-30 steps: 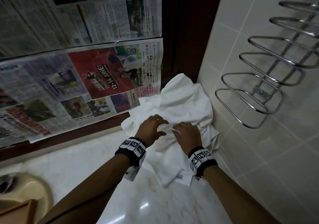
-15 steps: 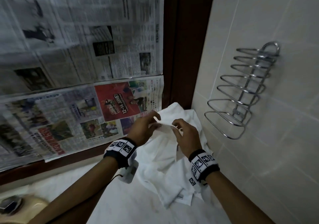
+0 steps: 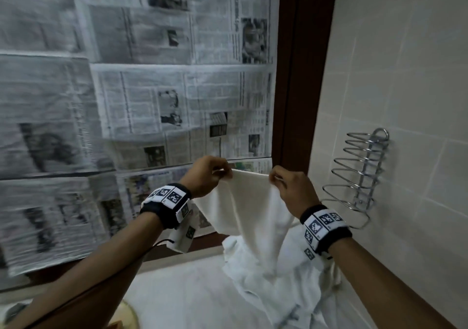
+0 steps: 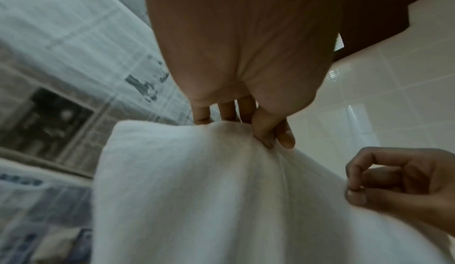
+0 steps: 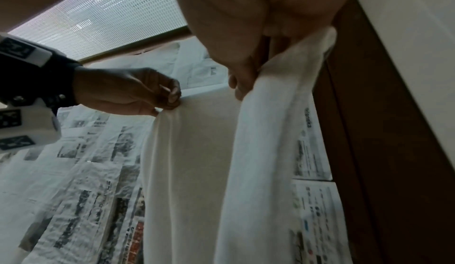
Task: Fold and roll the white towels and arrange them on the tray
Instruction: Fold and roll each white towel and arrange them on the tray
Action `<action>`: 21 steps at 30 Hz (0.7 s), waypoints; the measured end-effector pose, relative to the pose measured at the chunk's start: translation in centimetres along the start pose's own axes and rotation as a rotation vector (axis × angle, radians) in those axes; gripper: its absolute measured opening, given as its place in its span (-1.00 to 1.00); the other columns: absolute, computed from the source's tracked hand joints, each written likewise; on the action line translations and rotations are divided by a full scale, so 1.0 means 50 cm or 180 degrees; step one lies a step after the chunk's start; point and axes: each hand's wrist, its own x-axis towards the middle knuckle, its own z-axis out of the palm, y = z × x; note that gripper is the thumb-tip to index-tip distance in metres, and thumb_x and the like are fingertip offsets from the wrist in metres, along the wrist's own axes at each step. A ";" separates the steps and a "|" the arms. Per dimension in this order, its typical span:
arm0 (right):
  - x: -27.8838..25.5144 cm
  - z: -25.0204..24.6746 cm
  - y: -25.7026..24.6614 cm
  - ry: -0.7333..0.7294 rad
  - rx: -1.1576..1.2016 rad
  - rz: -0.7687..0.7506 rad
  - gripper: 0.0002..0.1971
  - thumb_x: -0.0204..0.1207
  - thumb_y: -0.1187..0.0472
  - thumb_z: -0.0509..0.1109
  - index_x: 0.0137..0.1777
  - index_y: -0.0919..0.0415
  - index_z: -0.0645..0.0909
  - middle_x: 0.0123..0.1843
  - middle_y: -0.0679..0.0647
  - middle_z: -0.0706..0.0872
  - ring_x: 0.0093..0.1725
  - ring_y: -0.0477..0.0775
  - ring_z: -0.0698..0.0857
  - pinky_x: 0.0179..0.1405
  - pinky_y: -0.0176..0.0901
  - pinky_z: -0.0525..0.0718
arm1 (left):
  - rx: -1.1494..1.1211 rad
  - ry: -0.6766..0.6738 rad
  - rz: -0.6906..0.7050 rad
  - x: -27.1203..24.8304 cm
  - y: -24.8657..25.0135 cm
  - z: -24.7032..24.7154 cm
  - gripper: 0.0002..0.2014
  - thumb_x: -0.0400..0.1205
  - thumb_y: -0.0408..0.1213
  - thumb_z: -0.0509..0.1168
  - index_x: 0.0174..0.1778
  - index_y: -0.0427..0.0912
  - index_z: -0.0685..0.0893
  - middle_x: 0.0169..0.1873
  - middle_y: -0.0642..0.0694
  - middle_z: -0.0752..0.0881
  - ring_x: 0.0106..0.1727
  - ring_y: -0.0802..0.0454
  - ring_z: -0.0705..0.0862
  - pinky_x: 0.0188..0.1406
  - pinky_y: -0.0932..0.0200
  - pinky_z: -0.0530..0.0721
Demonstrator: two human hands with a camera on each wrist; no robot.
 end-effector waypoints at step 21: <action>0.109 -0.140 -0.218 -0.1545 -0.0055 -0.0392 -0.50 0.56 0.63 0.22 0.03 -0.01 0.73 0.09 -0.05 0.67 -0.09 -0.41 0.67 -0.09 -0.18 0.79 | 0.1334 -0.0335 -0.0607 -0.194 0.129 -0.338 -0.79 0.59 -0.44 0.44 -0.06 -0.01 0.87 -0.23 0.28 0.69 -0.26 0.51 0.57 -0.29 0.65 0.46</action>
